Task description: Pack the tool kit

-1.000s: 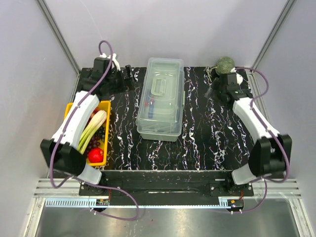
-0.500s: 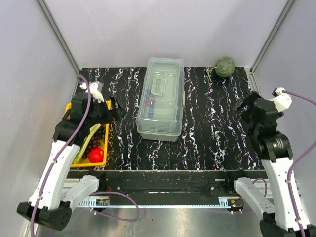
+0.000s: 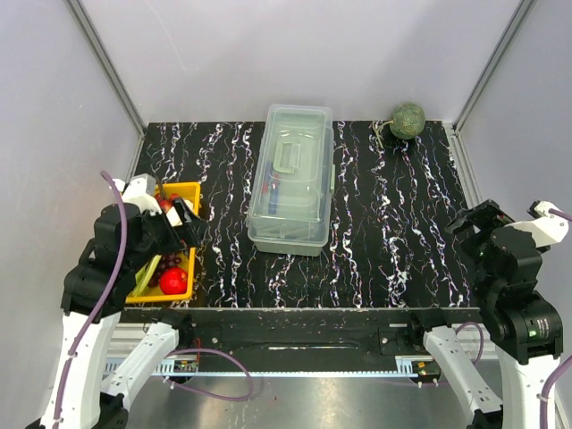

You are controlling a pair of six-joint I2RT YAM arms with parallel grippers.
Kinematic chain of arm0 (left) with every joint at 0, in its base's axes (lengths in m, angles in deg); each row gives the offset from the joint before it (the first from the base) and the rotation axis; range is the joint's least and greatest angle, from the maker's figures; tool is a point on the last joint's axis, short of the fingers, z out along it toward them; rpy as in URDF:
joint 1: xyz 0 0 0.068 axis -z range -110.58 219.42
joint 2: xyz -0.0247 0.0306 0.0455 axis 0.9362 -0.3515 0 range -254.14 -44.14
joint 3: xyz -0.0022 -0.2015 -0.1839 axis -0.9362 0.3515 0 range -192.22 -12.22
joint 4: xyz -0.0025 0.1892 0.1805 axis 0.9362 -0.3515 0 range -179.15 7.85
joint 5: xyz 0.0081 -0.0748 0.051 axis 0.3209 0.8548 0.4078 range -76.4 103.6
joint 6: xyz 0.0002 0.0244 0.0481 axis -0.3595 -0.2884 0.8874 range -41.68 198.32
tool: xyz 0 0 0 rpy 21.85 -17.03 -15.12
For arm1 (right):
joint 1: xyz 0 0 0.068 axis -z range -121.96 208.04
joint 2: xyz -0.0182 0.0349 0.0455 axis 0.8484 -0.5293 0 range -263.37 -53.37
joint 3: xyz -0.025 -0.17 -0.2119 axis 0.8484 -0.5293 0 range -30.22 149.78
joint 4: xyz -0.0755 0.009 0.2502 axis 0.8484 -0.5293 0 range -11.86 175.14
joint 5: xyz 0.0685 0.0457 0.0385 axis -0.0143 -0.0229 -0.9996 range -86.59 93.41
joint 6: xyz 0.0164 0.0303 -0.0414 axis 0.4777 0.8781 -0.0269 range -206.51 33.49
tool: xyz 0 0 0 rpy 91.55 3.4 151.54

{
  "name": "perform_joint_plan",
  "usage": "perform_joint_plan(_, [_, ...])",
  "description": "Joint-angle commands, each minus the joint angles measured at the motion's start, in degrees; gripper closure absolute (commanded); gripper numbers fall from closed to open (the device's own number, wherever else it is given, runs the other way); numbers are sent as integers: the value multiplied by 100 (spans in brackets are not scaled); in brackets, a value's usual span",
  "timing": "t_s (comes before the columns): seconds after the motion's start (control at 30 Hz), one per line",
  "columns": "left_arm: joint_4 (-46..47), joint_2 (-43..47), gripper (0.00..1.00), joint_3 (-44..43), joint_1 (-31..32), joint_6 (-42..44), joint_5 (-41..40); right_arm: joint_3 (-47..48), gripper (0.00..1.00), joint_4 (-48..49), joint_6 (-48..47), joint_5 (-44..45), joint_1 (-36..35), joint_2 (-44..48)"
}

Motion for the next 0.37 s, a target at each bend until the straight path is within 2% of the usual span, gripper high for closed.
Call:
perform_joint_plan(0.0, [-328, 97, 1, -326, 2, -8, -408, 169, 5, -174, -170, 164, -19, 0])
perform_joint_plan(0.33, [-452, 115, 1, -528, 2, -26, -470, 222, 5, -174, -152, 85, -19, -8])
